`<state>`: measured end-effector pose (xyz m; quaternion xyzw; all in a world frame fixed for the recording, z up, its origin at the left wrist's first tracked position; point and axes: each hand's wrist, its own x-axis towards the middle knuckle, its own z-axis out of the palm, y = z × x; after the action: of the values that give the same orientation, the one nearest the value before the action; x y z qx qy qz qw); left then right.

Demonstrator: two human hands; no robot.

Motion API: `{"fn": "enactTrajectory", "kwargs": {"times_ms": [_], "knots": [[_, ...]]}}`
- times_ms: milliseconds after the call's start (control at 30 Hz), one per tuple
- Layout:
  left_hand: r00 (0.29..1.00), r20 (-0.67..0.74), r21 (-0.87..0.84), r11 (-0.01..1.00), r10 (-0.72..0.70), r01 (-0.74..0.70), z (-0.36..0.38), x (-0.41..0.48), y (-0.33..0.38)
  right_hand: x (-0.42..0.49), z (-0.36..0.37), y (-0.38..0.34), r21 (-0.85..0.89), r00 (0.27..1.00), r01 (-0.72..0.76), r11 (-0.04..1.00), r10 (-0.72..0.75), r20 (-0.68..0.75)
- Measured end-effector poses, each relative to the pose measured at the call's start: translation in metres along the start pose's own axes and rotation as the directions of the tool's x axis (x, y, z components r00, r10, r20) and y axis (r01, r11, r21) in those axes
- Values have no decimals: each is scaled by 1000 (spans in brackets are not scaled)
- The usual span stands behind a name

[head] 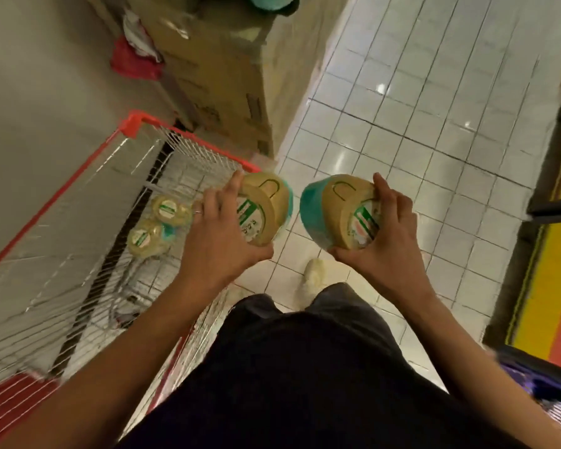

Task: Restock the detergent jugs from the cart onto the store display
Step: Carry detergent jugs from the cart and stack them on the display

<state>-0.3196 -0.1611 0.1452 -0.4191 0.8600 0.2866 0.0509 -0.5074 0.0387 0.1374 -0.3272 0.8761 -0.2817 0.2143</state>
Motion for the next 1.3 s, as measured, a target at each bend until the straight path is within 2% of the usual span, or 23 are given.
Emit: {"fn": "enactTrajectory", "kwargs": {"times_ms": [267,567,1000,1300], "knots": [[989,81,36,992,121,-125,42,55,134,14,-84,103,-15,991,-113,994,111,-70],[962,146,59,968,232,-242,67,139,224,64,-141,156,55,965,-200,978,206,-162],[931,145,56,937,334,-345,65,332,344,253,-229,208,82,939,-280,956,291,-185],[915,143,36,922,378,-386,55,459,429,377,-293,224,128,912,-293,948,317,-262]]}}
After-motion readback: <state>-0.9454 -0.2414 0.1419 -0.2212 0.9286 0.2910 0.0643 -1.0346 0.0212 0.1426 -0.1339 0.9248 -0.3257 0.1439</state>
